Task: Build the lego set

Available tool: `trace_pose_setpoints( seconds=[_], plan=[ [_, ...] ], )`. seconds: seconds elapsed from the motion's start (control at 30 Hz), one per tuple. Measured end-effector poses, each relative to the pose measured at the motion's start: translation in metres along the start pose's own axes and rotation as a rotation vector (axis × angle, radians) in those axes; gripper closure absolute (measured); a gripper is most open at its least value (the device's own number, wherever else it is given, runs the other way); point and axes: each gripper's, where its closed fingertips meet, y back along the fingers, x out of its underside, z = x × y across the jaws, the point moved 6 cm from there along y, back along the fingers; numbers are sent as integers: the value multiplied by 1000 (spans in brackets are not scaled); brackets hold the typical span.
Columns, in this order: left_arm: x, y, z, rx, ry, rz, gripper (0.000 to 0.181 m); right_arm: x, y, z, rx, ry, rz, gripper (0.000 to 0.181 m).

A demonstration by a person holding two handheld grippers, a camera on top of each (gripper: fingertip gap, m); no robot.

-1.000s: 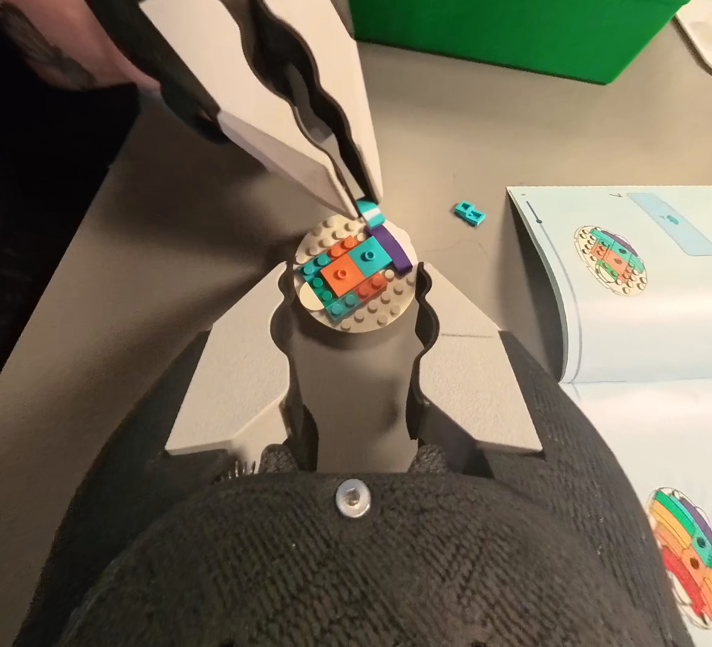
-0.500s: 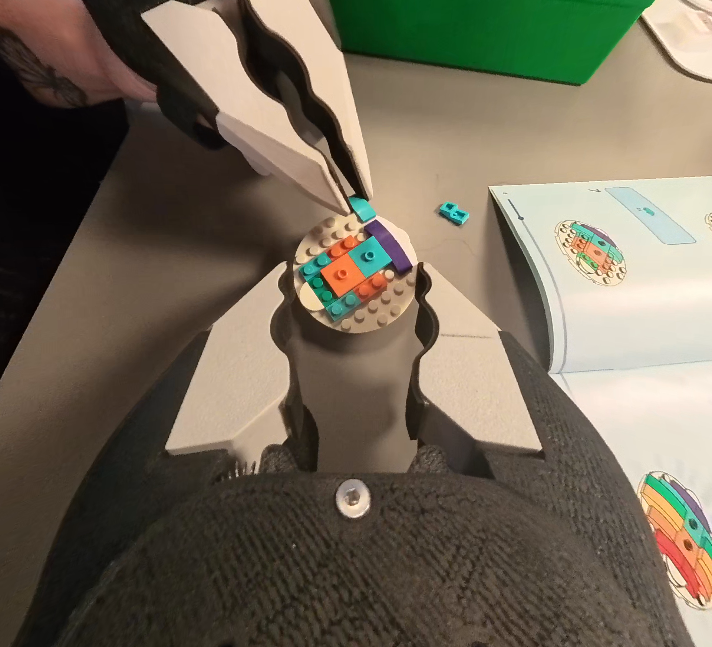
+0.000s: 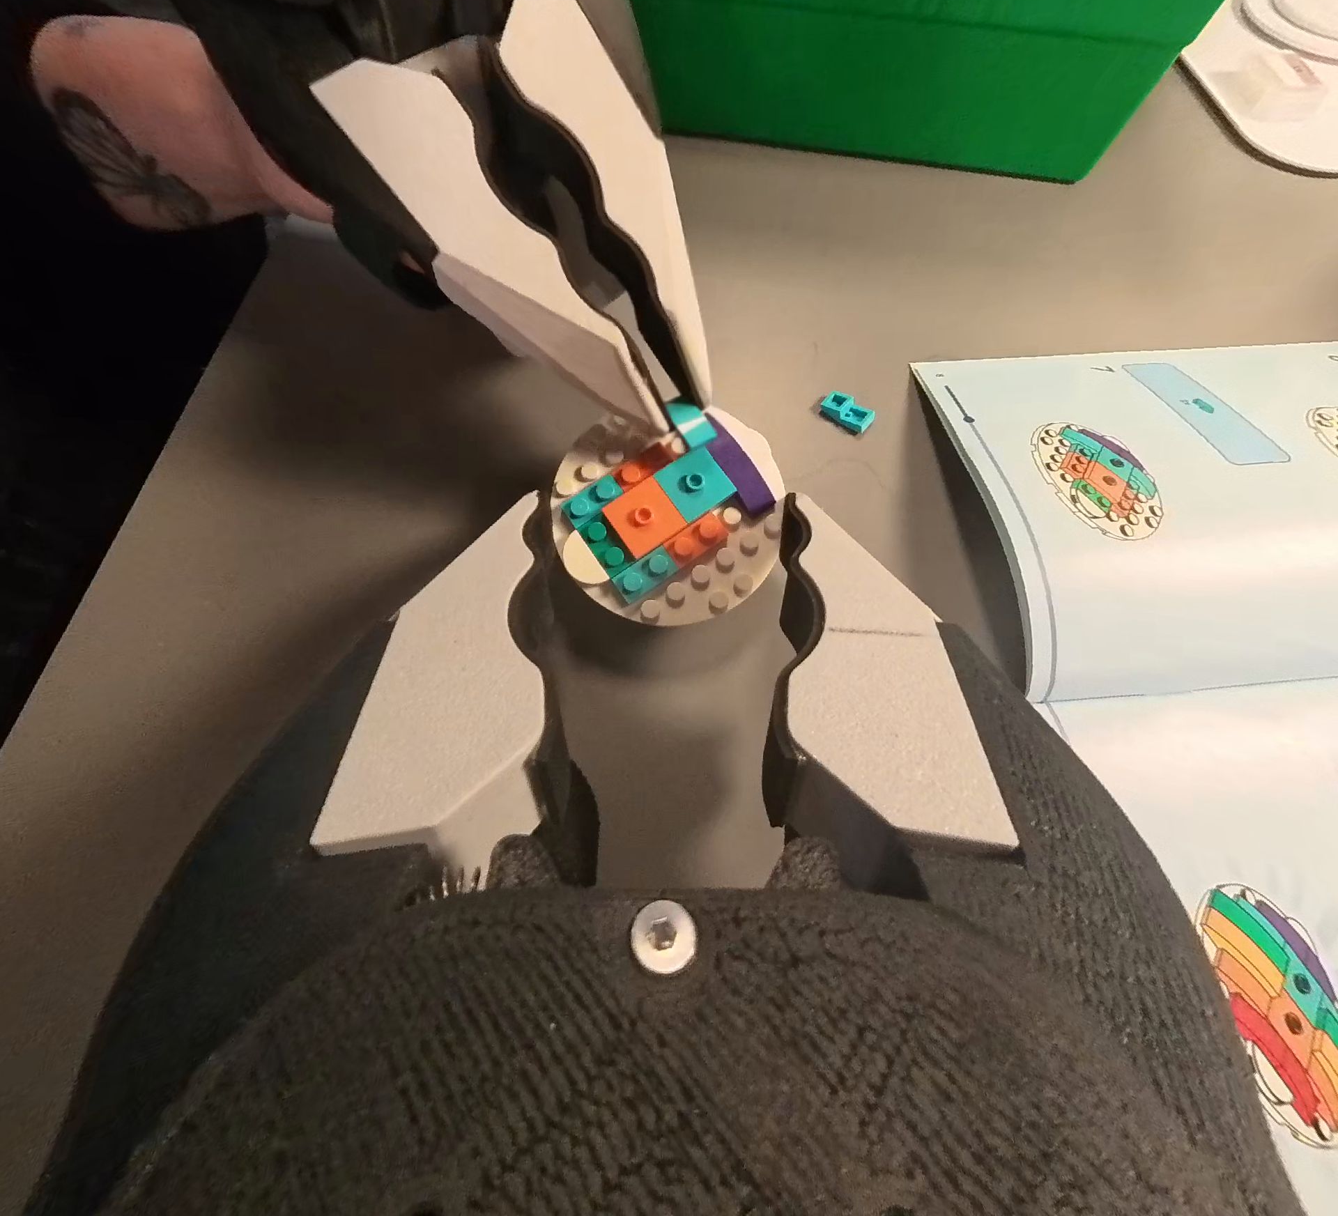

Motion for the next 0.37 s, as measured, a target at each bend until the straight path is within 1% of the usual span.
trace_pose_setpoints(
  seconds=[0.03, 0.37],
  plan=[
    [0, -1, -1, 3, -6, 6, 174, 0, 0, 0, 0, 0, -1, 118],
    [1, -6, -4, -5, -30, 43, 174, 0, -1, 0, 6, 5, 5, 118]
  ],
)
